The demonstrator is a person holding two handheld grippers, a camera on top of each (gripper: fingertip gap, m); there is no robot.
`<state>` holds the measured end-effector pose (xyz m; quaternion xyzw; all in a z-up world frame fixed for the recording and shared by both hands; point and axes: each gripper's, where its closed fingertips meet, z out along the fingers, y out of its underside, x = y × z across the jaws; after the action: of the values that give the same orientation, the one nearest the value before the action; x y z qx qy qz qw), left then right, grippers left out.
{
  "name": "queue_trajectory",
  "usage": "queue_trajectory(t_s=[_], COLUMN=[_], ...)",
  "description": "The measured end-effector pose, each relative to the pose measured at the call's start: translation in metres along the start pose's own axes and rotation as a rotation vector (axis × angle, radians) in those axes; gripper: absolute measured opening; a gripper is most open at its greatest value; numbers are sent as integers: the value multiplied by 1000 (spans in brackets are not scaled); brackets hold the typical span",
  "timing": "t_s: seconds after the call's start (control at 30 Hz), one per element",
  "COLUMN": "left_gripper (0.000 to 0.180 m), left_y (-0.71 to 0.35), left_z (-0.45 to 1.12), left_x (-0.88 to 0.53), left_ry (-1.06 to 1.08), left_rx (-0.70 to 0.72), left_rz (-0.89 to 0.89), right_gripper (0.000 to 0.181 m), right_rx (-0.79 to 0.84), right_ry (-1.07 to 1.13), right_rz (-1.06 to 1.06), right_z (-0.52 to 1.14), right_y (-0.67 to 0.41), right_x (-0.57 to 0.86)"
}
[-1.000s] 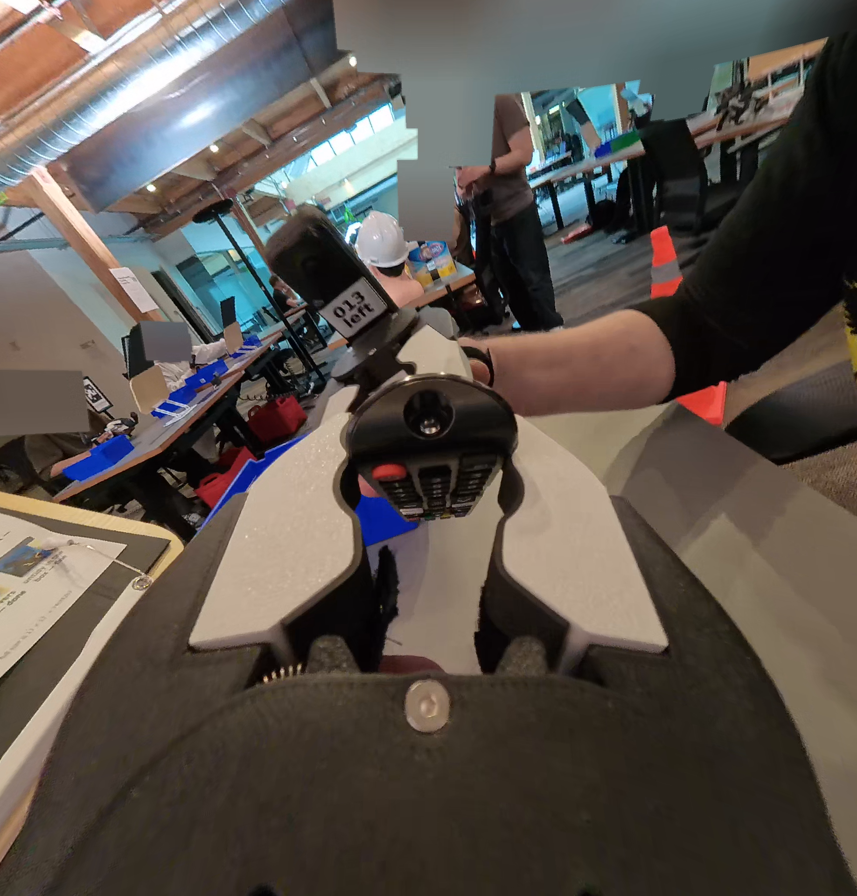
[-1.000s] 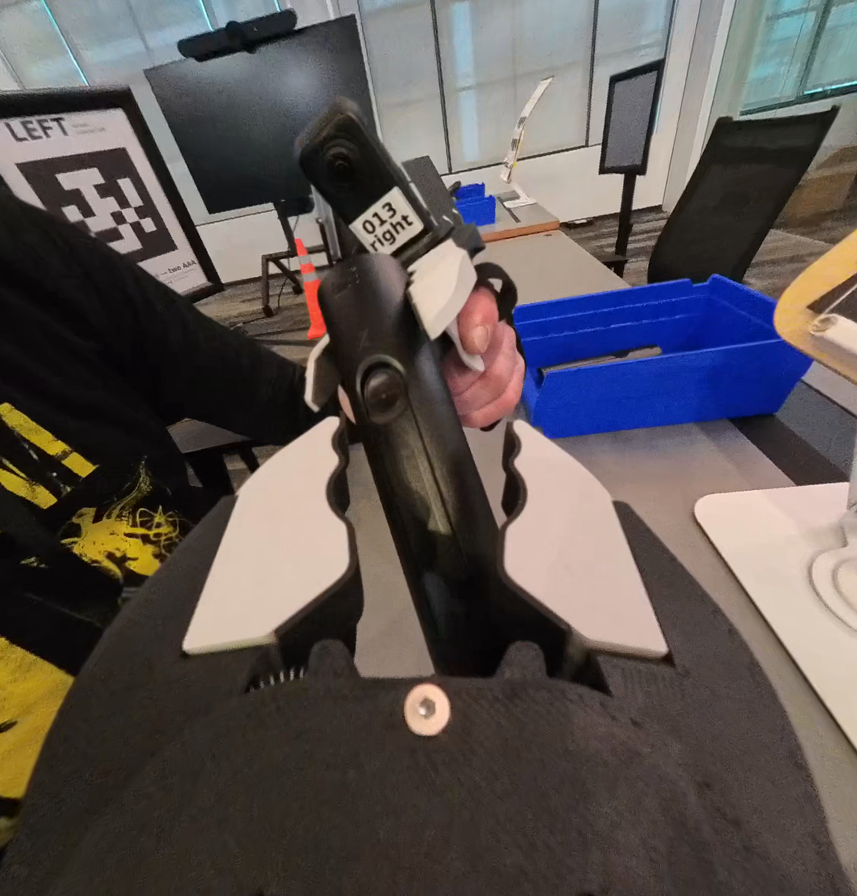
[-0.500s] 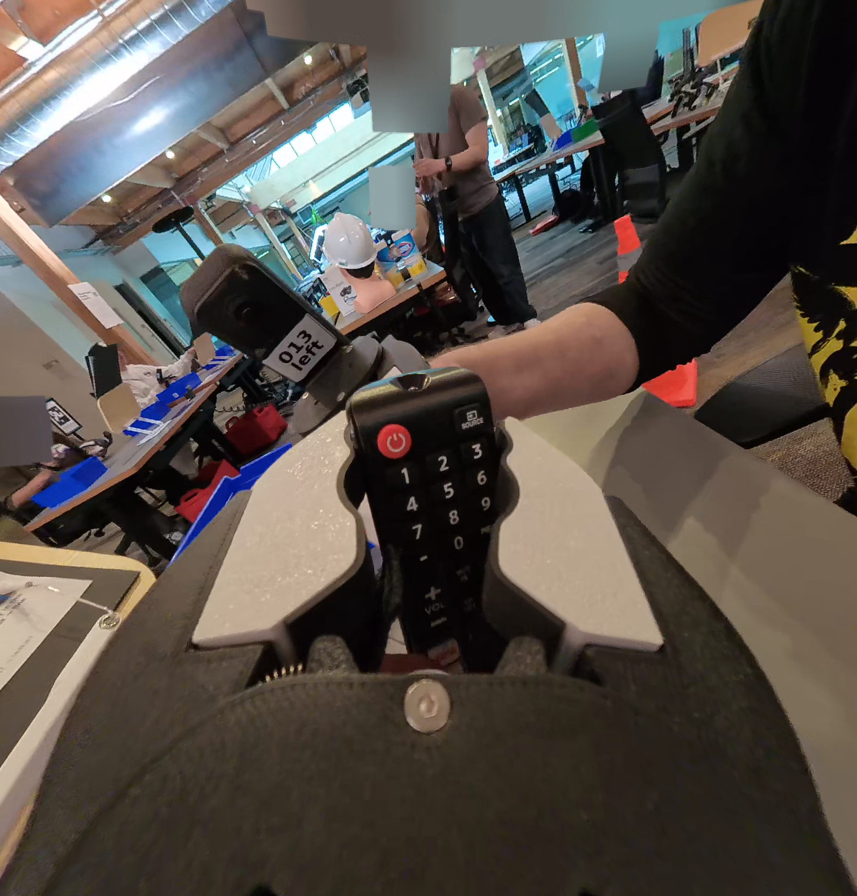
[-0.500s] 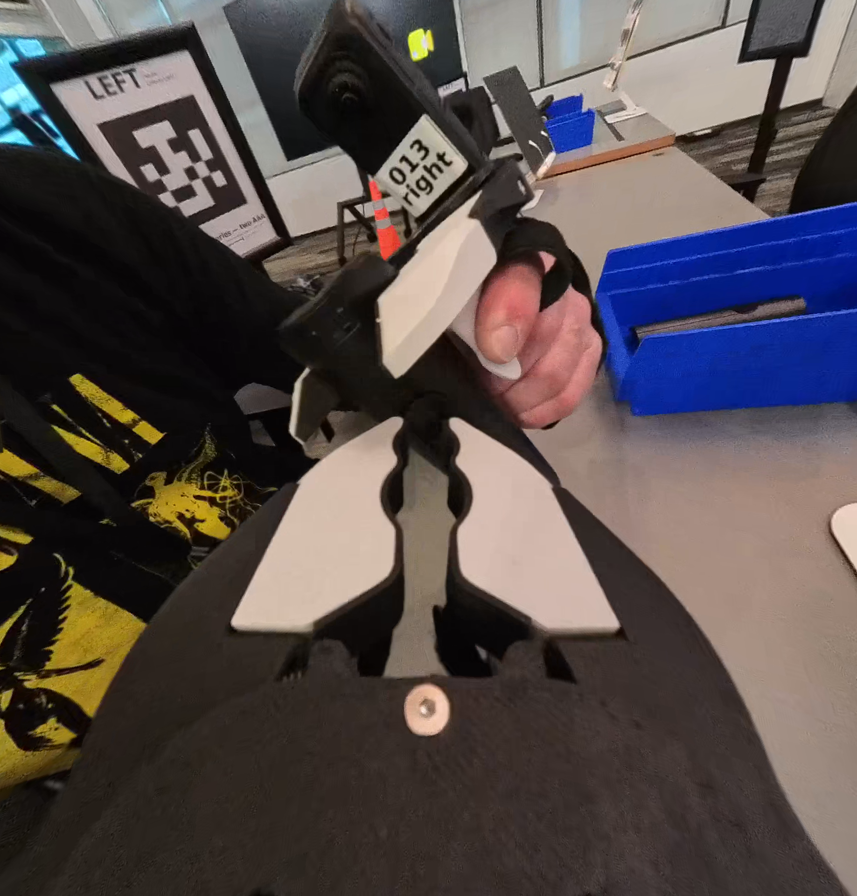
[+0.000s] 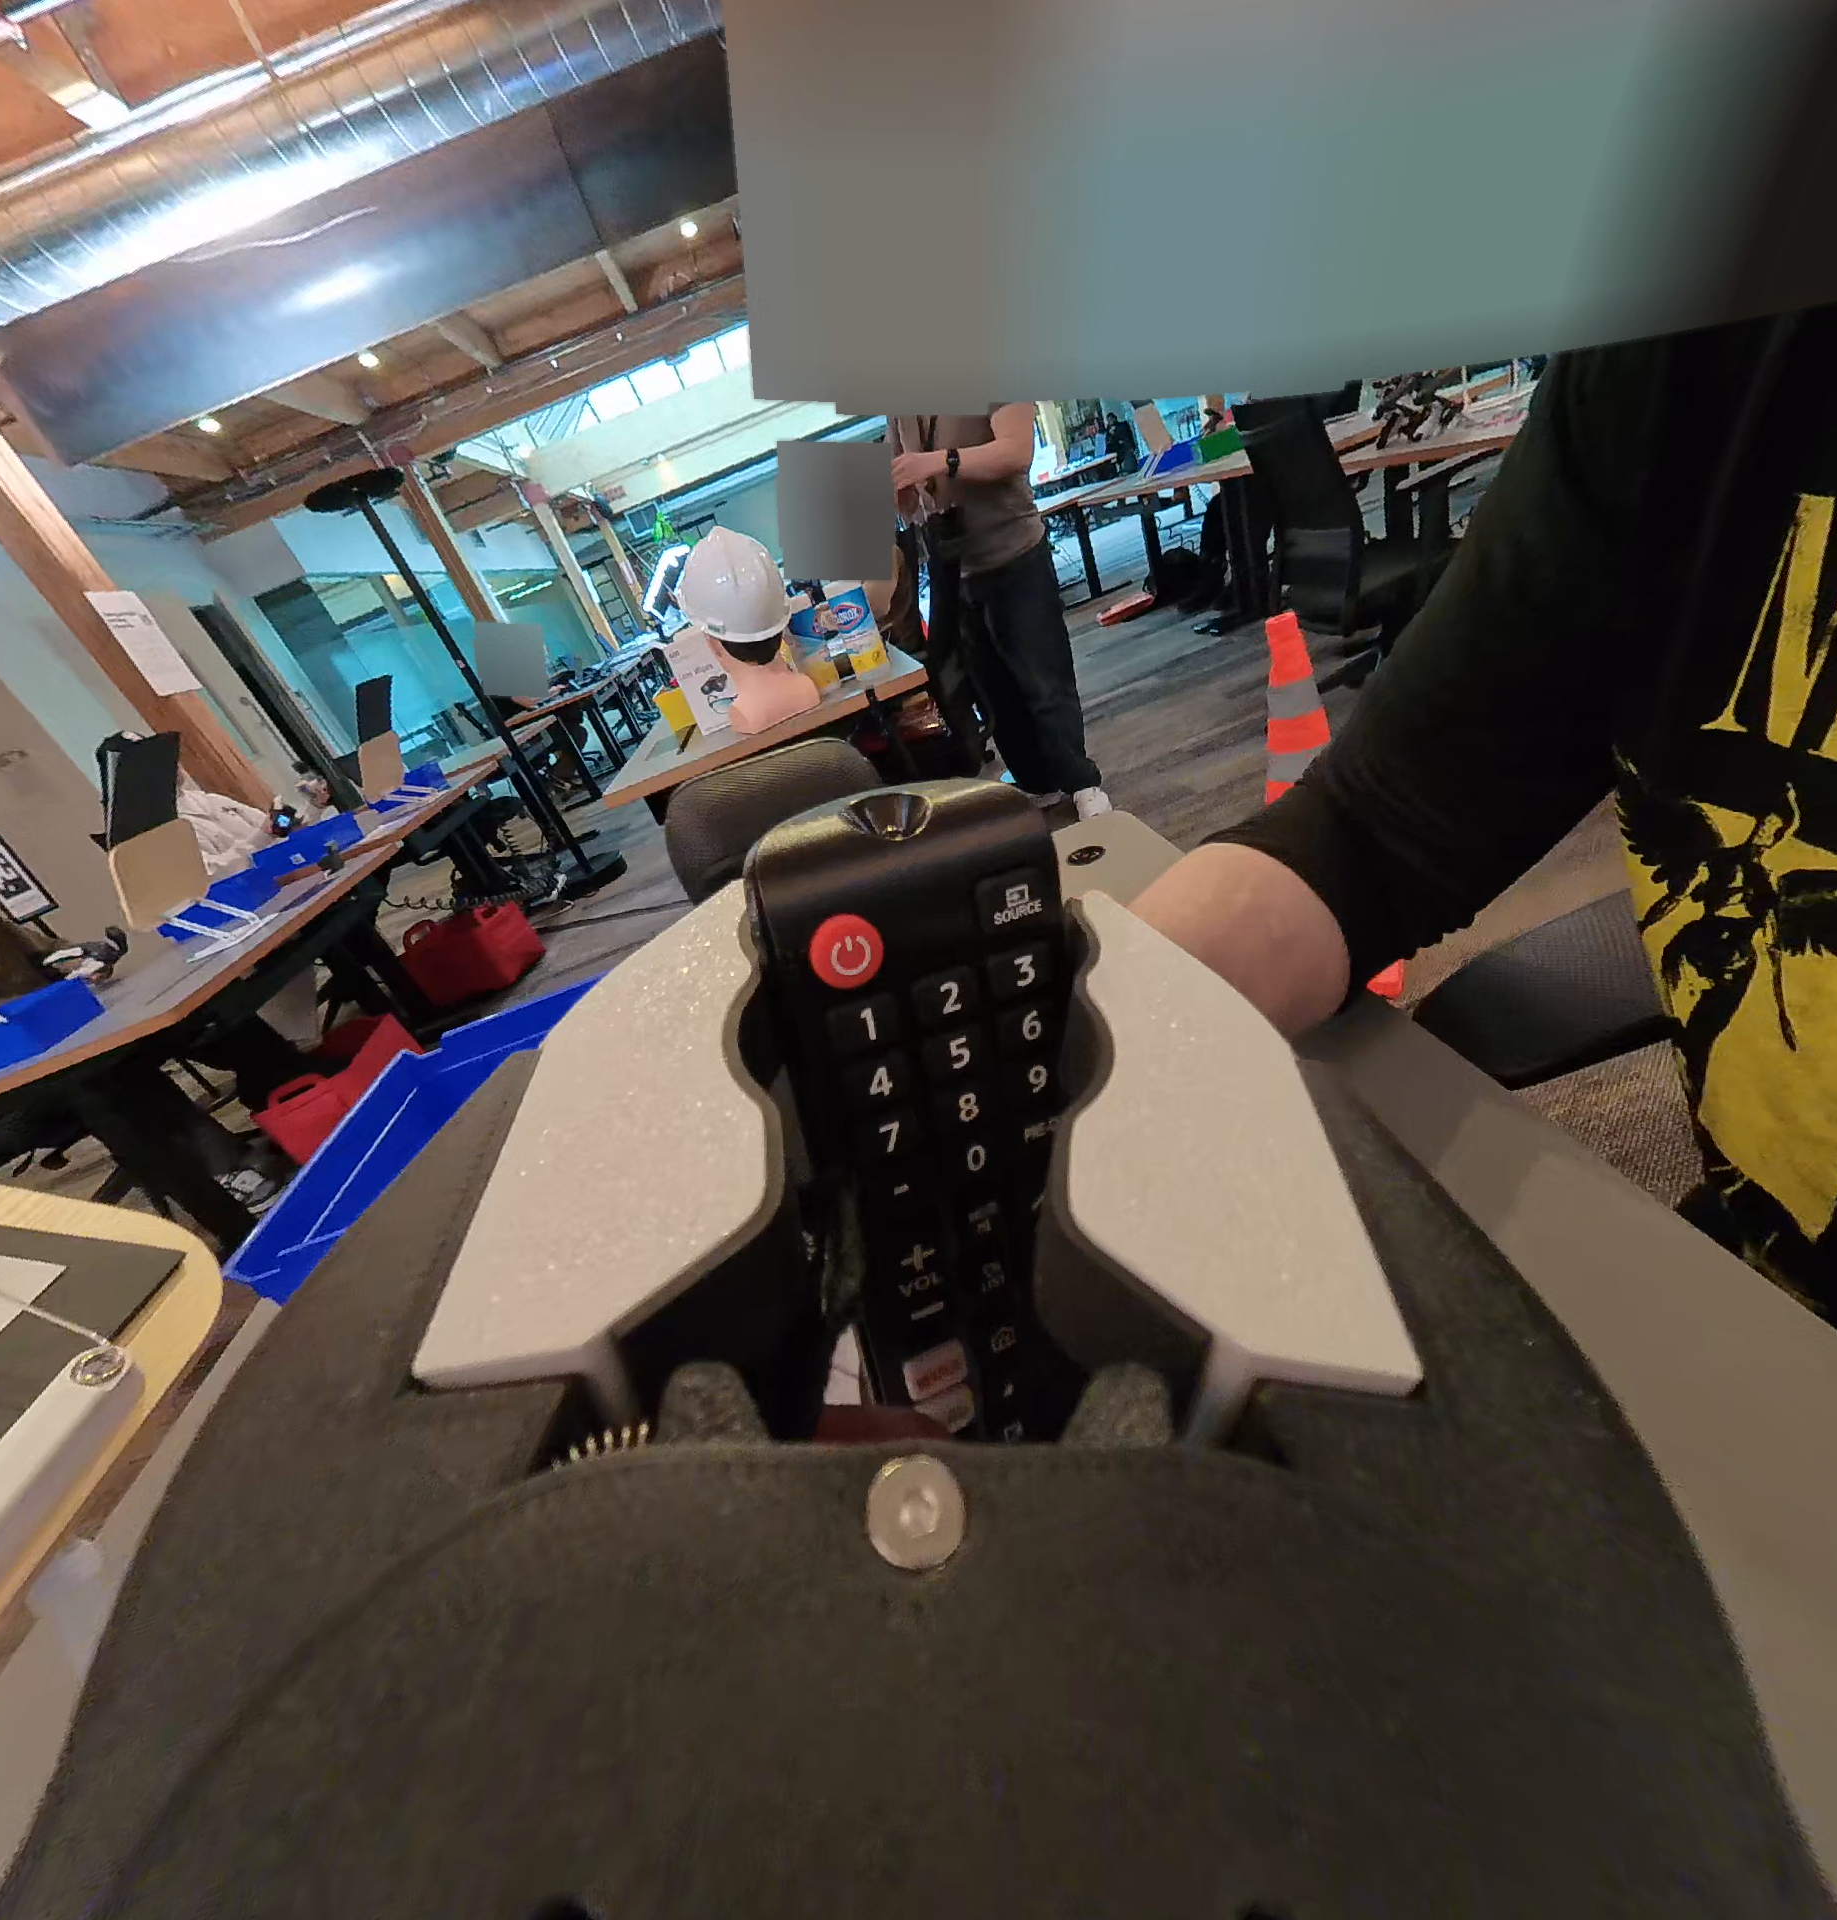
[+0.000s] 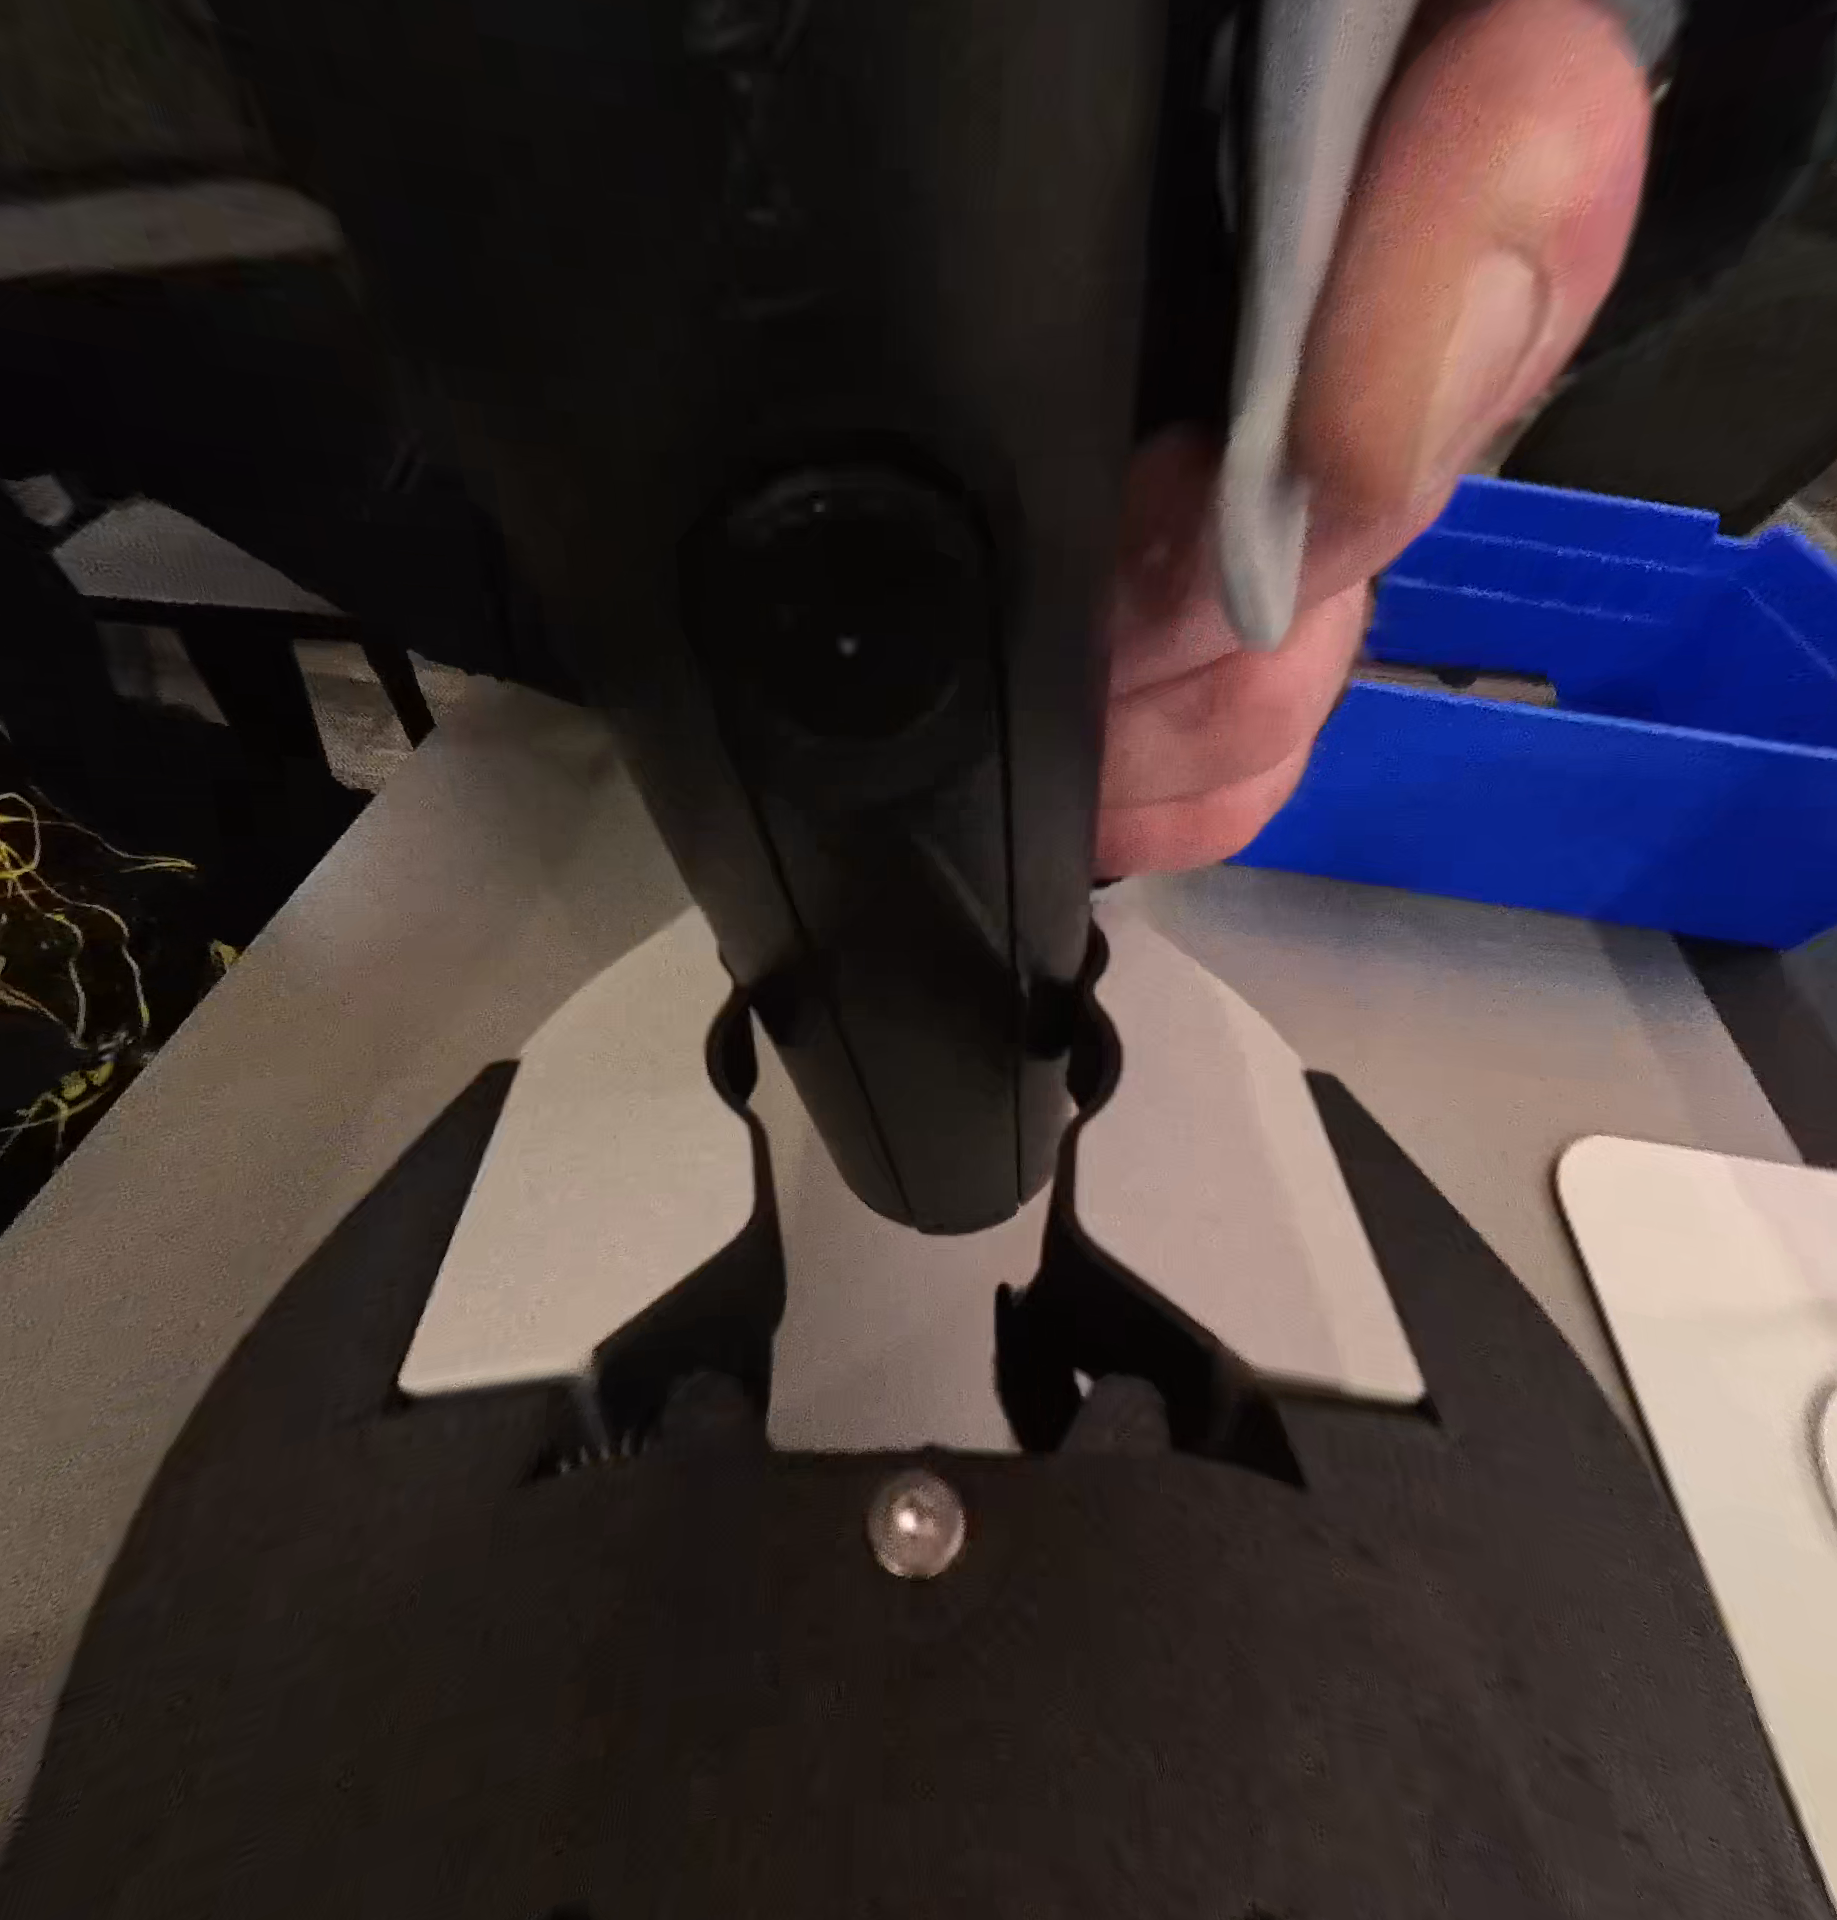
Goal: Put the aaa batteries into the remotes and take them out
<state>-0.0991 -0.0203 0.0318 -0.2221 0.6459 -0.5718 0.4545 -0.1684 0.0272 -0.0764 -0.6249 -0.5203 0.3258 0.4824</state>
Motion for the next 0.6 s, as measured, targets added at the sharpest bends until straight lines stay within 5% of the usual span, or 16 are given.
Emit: queue_trajectory(t_s=[0.2,0.43,0.6], left_gripper=[55,62,76], left_y=[9,45,62], left_z=[-12,-40,-44], left_x=[-13,-31,-31], left_ry=[-39,-207,-255], left_rx=[-56,-360,-610], left_rz=[-9,99,143], right_gripper=[53,52,52], right_rx=[-132,-723,-1040], right_ry=[151,524,511], right_rz=[-29,-230,-308], right_z=[-22,-114,-136], right_y=[15,32,44], right_x=[19,60,62])
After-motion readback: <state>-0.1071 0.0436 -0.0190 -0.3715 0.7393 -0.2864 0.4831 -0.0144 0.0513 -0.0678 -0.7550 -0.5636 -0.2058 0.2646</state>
